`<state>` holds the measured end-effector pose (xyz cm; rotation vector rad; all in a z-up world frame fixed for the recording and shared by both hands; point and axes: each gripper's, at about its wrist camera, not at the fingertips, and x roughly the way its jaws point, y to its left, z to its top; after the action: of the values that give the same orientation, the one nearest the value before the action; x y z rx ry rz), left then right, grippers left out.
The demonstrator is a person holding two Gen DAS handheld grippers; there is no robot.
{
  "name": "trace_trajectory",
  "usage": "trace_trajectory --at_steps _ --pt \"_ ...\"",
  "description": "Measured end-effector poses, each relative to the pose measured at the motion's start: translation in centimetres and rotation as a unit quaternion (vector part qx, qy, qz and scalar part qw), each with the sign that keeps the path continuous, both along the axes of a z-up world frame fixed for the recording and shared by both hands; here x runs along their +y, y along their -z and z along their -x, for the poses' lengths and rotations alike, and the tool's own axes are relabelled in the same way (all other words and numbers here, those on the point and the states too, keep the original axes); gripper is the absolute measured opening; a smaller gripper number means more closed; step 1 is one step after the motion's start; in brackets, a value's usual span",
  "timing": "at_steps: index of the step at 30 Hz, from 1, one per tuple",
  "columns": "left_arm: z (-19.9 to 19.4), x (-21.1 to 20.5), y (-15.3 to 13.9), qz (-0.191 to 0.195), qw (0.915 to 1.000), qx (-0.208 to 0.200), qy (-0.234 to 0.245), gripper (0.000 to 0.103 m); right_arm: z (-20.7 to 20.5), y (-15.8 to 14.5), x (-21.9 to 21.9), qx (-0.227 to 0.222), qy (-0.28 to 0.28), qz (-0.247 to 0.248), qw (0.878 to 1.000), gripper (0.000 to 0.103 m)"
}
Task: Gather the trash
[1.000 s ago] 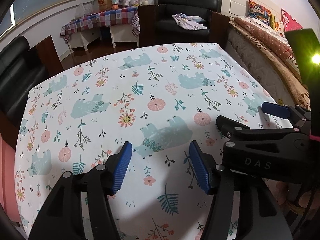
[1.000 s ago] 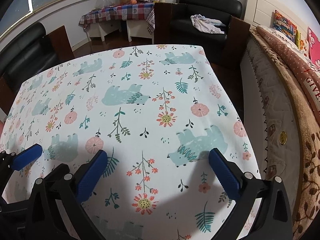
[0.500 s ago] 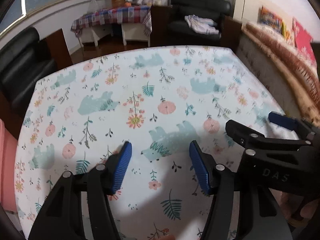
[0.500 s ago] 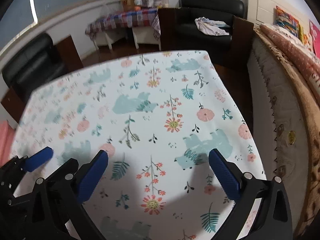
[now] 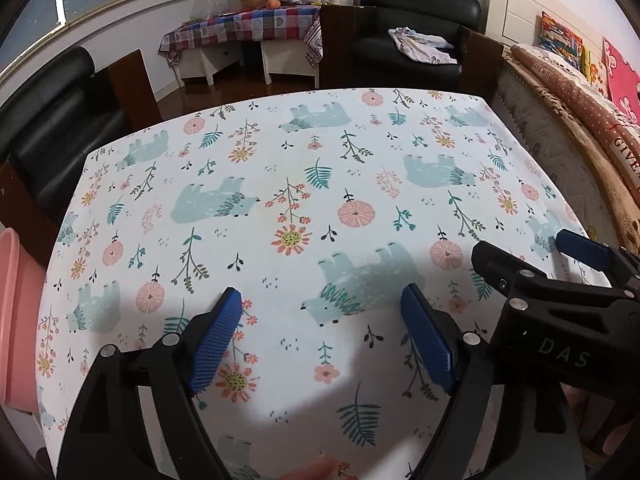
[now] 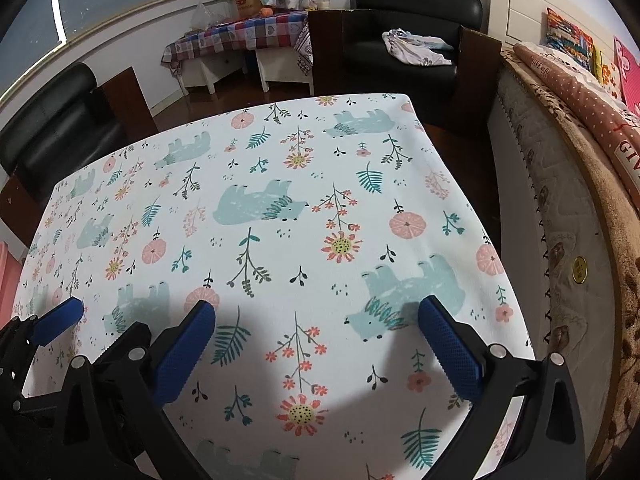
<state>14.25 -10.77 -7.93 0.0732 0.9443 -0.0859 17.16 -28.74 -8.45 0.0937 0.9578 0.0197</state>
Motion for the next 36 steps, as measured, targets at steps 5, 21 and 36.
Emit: trace_trajectory --at_steps 5,21,36 --pt "0.0 0.0 0.0 0.000 1.0000 0.000 0.000 0.083 0.0 0.0 0.0 0.000 0.000 0.000 1.000 0.100" --pt "0.0 0.0 -0.1 0.001 1.0000 0.000 0.000 0.083 -0.1 0.0 0.5 0.004 0.013 0.012 1.000 0.100" --pt "3.3 0.9 -4.6 -0.024 0.9943 -0.097 -0.038 0.057 2.7 -1.3 -1.0 -0.024 -0.066 -0.185 0.980 0.094"
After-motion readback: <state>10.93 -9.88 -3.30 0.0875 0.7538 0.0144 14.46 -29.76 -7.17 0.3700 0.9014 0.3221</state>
